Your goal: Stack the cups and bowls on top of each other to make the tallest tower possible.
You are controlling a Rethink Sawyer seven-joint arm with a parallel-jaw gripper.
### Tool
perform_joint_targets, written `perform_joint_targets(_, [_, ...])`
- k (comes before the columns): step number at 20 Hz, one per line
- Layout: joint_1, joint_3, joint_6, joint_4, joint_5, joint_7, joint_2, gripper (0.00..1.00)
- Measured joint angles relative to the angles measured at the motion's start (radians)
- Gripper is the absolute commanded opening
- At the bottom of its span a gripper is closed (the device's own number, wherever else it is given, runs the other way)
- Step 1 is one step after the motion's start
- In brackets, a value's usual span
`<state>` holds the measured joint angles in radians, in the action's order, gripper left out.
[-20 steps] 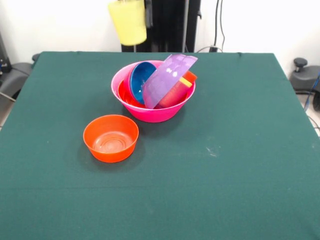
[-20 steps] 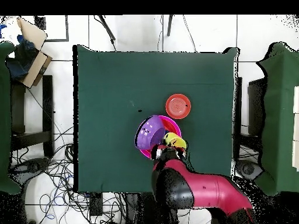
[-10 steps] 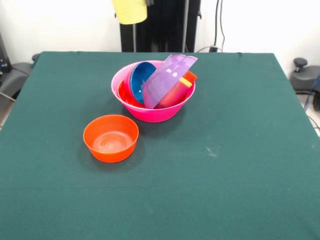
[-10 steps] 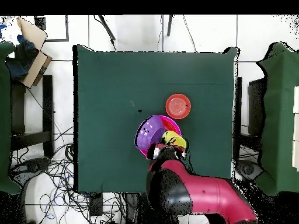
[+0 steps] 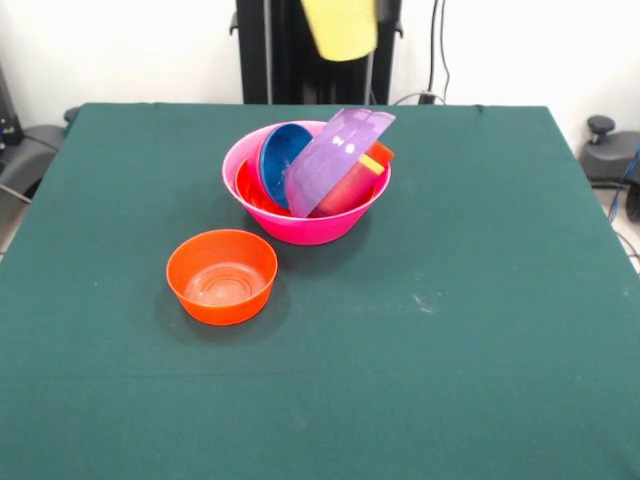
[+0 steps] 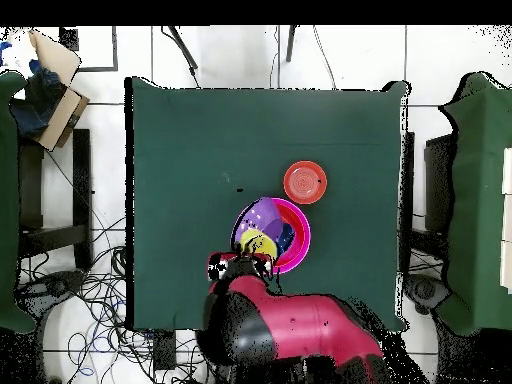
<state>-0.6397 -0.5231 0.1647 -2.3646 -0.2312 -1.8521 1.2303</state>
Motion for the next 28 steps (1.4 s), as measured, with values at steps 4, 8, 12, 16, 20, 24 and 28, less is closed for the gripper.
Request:
perform_joint_targets(4, [0.059,0.029,0.000,0.000,0.000,0.000,-0.015,0.00])
perform_joint_targets(8, [0.076,0.045,0.000,0.001,0.000,0.000,-0.014,0.00])
perform_joint_targets(12, [0.099,0.078,0.000,0.012,0.000,0.000,-0.024,0.00])
perform_joint_targets(16, [0.165,0.142,-0.015,0.046,0.000,0.000,-0.073,0.00])
perform_joint_targets(20, [0.239,0.195,-0.063,0.079,0.000,0.000,-0.134,0.00])
perform_joint_targets(24, [0.300,0.234,-0.121,0.109,0.001,0.000,-0.200,0.00])
perform_joint_targets(28, [0.336,0.265,-0.168,0.132,0.001,0.000,-0.260,0.00])
